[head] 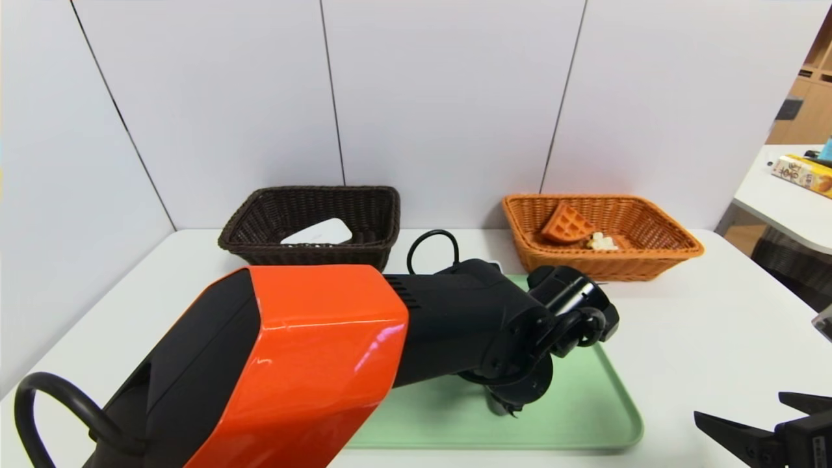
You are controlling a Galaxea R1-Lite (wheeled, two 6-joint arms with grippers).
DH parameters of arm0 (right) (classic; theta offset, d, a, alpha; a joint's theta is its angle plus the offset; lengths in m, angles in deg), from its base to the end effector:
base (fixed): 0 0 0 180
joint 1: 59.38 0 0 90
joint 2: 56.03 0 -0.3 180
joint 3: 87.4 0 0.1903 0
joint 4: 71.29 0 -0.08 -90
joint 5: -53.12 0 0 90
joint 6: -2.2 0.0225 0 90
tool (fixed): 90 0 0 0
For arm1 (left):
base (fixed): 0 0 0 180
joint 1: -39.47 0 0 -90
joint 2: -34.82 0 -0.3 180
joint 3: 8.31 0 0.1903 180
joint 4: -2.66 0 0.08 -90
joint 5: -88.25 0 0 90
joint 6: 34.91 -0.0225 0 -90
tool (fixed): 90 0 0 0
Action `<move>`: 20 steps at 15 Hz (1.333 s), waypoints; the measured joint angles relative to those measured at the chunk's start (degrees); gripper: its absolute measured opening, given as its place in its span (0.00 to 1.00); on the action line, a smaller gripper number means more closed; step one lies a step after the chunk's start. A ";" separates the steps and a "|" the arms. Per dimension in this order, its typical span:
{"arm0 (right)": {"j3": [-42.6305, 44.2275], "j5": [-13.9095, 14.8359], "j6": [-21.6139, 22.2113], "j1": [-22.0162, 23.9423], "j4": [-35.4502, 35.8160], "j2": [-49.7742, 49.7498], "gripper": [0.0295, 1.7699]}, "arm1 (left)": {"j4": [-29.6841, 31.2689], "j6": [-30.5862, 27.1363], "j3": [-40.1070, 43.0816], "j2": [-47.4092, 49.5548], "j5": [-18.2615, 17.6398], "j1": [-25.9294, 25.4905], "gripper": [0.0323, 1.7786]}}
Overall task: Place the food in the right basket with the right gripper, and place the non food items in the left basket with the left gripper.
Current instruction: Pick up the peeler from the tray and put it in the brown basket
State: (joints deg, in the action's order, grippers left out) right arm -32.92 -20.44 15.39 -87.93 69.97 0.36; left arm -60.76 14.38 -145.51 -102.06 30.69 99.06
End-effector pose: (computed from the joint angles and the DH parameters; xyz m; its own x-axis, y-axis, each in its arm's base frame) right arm 0.0919 0.0428 0.1773 0.7745 0.0992 -0.6248 -0.1321 0.9912 -0.0064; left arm 0.2402 -0.3855 0.1178 0.6559 -0.0578 -0.7526 0.0524 0.9981 -0.0309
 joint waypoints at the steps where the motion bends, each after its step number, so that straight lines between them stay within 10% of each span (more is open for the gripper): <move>1: 0.00 0.04 0.00 0.00 0.00 -0.02 0.96 | -0.06 0.07 0.05 -0.22 0.00 0.02 0.95; 7: 0.09 0.01 -0.33 0.00 0.41 0.24 0.96 | -1.77 0.35 0.11 -0.33 -0.13 0.59 0.93; 14: 0.04 0.00 -0.24 0.00 0.24 0.27 0.96 | -2.32 0.10 0.13 -0.02 0.20 1.96 0.51; 20: 0.09 0.00 -0.27 0.00 0.22 0.05 0.96 | -2.32 -0.30 0.11 0.38 0.35 2.54 0.42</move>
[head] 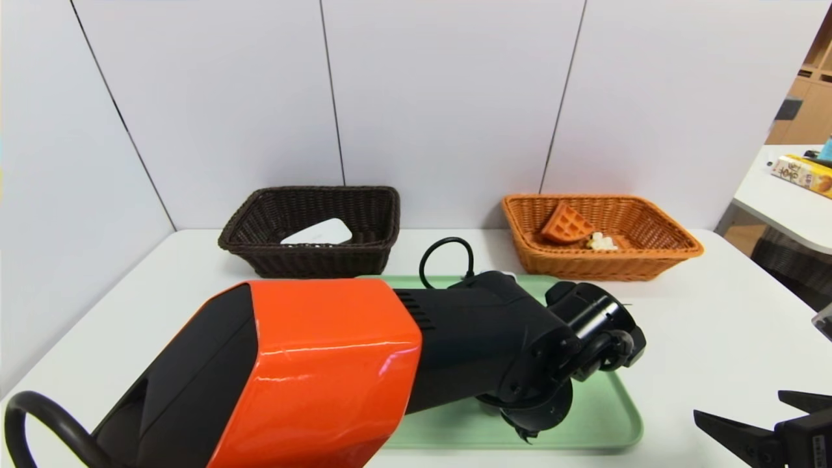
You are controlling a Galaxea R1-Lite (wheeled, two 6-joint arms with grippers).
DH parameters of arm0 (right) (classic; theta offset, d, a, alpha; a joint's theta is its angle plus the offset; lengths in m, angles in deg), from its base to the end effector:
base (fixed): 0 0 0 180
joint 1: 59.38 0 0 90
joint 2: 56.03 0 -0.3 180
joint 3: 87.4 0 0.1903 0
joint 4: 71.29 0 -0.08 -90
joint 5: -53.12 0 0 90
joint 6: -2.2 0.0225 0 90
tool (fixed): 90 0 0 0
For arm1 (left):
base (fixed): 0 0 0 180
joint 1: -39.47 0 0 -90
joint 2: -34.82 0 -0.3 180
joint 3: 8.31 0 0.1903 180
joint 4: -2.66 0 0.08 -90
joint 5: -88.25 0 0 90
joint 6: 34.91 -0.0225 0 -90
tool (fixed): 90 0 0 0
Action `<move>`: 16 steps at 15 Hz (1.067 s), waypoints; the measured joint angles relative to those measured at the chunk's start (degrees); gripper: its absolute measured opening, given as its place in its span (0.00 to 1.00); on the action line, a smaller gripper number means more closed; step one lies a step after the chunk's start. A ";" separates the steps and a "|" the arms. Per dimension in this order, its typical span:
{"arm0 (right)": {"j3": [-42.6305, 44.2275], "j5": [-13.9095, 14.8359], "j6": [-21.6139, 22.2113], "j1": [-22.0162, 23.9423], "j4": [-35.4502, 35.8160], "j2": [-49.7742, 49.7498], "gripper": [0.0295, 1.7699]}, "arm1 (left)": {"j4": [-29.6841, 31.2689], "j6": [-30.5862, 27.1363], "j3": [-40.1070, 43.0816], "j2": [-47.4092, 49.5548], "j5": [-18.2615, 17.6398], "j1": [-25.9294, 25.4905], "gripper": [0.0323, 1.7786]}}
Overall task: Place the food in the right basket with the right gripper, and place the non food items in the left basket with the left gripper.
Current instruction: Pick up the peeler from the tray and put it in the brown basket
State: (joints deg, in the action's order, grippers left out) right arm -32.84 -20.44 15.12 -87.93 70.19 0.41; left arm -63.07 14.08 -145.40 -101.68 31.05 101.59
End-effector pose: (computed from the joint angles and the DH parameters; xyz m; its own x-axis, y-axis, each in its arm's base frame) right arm 0.0924 0.0430 0.1779 0.7768 0.1005 -0.6216 -0.1350 0.9908 -0.0085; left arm 0.2210 -0.3916 0.1187 0.6441 -0.0590 -0.7627 0.0975 0.9952 0.0053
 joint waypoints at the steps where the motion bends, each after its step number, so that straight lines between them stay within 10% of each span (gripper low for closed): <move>1: 0.00 0.00 -0.05 0.00 0.06 0.02 0.96 | -0.06 -0.20 0.02 0.15 -0.02 0.02 0.38; 3: -0.05 0.00 0.02 0.00 0.20 0.09 0.96 | -0.22 -0.54 0.09 0.61 0.06 0.33 0.16; 16: -0.16 0.00 -0.05 0.00 0.38 0.33 0.96 | 0.04 -13.85 1.24 8.85 3.34 2.73 0.16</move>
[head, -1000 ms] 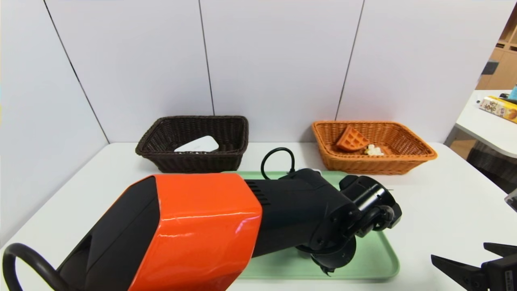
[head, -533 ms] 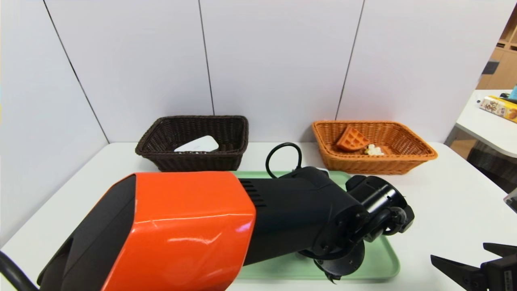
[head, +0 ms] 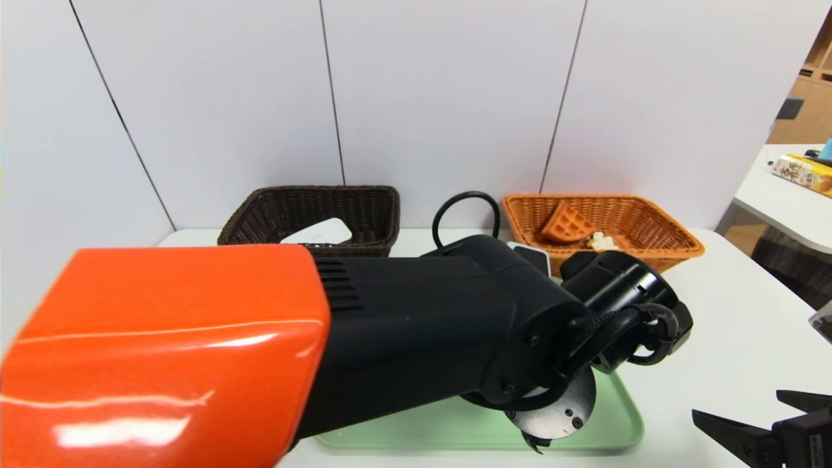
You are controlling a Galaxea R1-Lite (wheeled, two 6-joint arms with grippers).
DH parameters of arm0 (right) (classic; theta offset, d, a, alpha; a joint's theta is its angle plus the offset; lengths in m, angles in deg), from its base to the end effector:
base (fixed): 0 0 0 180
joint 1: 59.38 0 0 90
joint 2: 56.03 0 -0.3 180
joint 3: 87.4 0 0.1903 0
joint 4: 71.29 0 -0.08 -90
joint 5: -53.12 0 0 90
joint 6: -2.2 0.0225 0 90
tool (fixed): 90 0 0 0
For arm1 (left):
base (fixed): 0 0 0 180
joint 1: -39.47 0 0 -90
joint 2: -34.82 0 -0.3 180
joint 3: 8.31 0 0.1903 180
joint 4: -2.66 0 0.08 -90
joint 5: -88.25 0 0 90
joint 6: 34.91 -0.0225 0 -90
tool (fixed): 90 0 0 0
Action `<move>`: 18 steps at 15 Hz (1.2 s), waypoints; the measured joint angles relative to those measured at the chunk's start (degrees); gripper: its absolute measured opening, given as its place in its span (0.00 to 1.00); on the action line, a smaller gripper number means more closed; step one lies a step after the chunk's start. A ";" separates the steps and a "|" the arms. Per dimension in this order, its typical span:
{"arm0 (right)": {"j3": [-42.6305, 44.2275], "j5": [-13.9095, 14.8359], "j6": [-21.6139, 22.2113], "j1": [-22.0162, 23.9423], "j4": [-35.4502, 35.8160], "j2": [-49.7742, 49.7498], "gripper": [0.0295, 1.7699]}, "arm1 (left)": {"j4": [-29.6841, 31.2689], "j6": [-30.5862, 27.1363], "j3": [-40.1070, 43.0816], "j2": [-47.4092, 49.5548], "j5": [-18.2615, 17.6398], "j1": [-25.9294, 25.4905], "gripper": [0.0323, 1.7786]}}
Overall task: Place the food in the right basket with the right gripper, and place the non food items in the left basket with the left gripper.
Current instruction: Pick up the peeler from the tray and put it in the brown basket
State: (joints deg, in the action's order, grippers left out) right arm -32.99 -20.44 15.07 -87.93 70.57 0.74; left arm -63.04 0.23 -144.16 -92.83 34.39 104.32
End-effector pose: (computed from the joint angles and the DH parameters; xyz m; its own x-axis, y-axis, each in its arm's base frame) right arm 0.0935 0.0436 0.1771 0.7759 0.1000 -0.6229 -0.1355 0.9907 -0.0098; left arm 0.1924 -0.3785 0.1819 0.7183 -0.1421 -0.6811 0.2814 0.9546 0.0975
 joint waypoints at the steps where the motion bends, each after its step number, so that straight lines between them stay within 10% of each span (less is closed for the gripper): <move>1: -0.01 0.00 -0.01 0.00 0.01 -0.02 0.96 | -0.01 -3.77 0.39 1.73 0.11 -0.02 0.16; 8: -0.01 -0.11 -0.06 -0.05 0.00 -0.11 0.96 | 0.13 -41.76 1.99 18.16 -1.29 -4.68 0.16; 18: -0.09 -0.27 0.05 -0.74 0.04 -0.13 0.96 | 0.79 -85.80 1.95 27.26 -10.91 -29.92 0.16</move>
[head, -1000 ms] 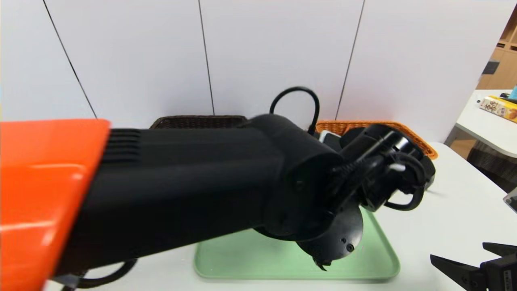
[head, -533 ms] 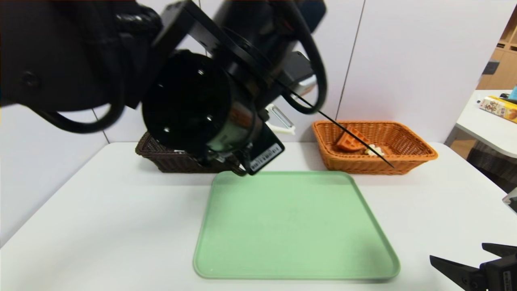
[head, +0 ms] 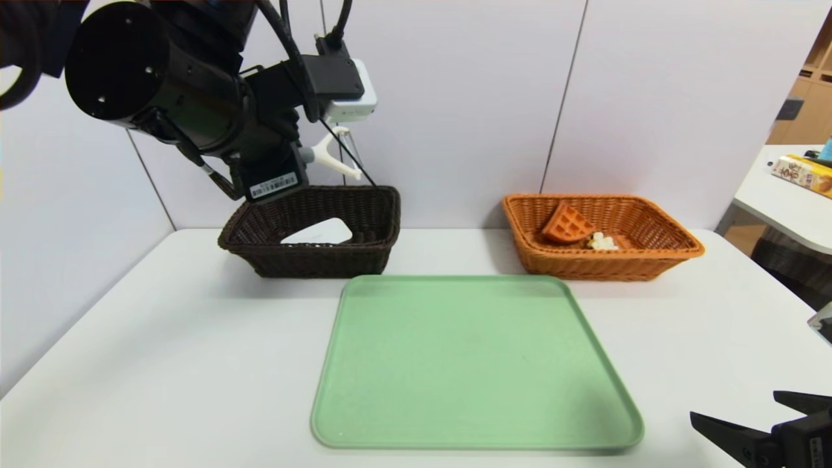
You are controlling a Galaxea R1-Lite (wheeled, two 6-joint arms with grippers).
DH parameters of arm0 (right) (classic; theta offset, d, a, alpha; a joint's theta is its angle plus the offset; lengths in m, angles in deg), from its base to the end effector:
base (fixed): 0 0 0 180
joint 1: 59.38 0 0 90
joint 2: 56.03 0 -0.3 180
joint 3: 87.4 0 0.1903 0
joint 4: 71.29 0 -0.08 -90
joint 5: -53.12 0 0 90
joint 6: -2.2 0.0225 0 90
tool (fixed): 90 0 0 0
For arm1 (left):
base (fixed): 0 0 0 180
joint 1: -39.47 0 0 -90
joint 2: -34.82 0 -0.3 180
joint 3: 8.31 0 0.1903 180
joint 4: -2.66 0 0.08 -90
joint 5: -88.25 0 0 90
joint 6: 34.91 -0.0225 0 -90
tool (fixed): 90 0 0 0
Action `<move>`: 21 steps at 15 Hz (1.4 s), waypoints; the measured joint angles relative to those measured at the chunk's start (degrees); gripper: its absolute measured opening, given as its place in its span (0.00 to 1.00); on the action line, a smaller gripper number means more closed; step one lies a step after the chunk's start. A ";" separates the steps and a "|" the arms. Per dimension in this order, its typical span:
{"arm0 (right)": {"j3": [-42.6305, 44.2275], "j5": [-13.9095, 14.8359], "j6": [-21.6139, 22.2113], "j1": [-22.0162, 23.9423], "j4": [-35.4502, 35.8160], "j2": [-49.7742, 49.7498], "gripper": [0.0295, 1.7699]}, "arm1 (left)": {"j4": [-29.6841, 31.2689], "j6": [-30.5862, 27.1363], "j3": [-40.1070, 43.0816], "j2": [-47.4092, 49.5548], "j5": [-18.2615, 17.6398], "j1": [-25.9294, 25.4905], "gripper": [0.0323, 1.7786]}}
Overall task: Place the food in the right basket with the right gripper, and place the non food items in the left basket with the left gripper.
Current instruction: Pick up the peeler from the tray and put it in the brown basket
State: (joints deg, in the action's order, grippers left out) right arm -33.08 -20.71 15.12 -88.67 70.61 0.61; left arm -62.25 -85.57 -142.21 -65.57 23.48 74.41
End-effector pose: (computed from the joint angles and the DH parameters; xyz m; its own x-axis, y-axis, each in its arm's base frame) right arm 0.0925 0.0447 0.1770 0.7740 0.1148 -0.6227 -0.1513 0.9885 -0.0058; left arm 0.2501 -0.1631 0.3479 0.8771 -0.0928 -0.4713 0.4697 0.3714 0.8009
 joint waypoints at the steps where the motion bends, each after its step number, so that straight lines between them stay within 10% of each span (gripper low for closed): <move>1: -0.02 0.00 -0.02 -0.02 0.00 0.00 0.96 | 0.13 -2.32 -0.05 -0.29 -0.72 -1.69 0.16; 21: -0.67 0.24 0.02 0.05 0.05 0.06 0.96 | 8.13 -17.08 0.98 -13.91 -12.89 -14.17 0.16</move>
State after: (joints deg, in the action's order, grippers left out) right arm -33.75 -20.46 15.14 -88.62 70.65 0.67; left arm -54.11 -102.65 -141.23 -79.48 10.59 60.24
